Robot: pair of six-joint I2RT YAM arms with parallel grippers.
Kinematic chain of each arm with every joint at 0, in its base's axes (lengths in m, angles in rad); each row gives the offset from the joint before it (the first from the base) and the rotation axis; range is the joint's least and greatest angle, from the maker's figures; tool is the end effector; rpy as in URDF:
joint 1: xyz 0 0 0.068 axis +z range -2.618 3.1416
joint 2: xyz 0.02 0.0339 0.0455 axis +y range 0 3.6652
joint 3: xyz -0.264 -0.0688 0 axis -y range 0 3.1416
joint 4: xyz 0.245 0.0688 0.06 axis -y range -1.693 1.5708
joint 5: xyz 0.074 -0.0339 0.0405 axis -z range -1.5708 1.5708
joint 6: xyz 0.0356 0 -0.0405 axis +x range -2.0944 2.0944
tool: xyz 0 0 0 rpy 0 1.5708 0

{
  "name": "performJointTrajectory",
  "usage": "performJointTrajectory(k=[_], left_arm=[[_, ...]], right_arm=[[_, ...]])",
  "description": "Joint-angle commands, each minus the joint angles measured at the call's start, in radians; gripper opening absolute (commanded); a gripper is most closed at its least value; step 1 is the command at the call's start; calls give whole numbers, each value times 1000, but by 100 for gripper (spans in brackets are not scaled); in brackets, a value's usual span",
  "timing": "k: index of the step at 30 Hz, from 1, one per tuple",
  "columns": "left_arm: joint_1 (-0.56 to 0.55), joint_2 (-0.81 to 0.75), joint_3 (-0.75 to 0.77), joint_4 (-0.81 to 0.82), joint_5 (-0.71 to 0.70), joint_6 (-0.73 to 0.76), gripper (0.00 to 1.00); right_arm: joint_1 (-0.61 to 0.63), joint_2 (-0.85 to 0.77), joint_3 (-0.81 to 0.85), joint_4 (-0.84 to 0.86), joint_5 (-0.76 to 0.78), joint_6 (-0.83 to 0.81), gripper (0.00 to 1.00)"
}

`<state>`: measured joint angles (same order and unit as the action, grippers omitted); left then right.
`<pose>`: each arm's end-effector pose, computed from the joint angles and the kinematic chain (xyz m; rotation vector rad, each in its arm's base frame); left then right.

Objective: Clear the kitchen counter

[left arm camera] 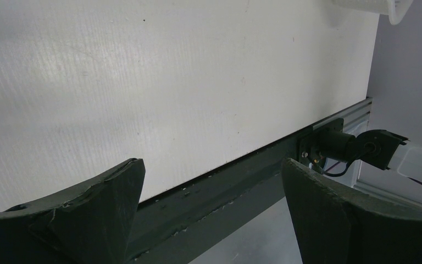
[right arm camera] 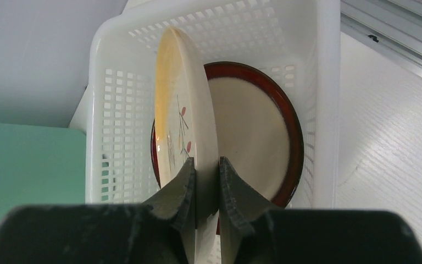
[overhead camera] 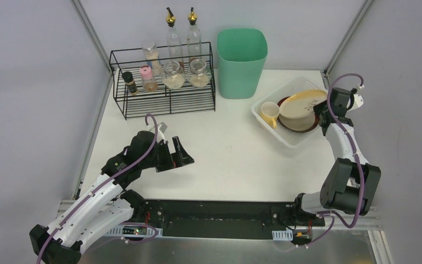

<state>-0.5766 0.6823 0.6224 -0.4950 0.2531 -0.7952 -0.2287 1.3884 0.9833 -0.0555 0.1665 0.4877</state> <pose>0.1255 -0.0922 0.2681 -0.0888 2.3008 -1.0359 0.3090 -0.0780 0.2832 0.8068 1.8568 -0.0054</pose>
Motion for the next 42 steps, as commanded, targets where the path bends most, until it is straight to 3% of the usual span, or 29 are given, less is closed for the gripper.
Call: performJointTrajectory(k=[1,15,20,26,29,34,39,42], left_arm=[[-5,-3,-7,22,0,11,99],[-5,5,-9,26,-1,5,99],[-6,10,-12,29,3,4,99],[-5,12,-10,35,5,4,99],[-5,13,-10,36,8,4,99],[-6,13,-8,39,10,4,99],[-4,15,-8,43,19,6,99],[-5,14,-8,44,22,7,99]], right_arm=[[-7,-33,-9,249,-34,58,0],[-5,-27,-77,351,-53,96,0],[-6,14,-62,291,-41,92,0],[-6,75,-26,205,-50,86,8],[-5,100,-14,178,-54,82,15],[-6,130,7,118,-53,74,37],[-4,149,33,47,-34,67,51],[0,166,74,-19,-20,55,55]])
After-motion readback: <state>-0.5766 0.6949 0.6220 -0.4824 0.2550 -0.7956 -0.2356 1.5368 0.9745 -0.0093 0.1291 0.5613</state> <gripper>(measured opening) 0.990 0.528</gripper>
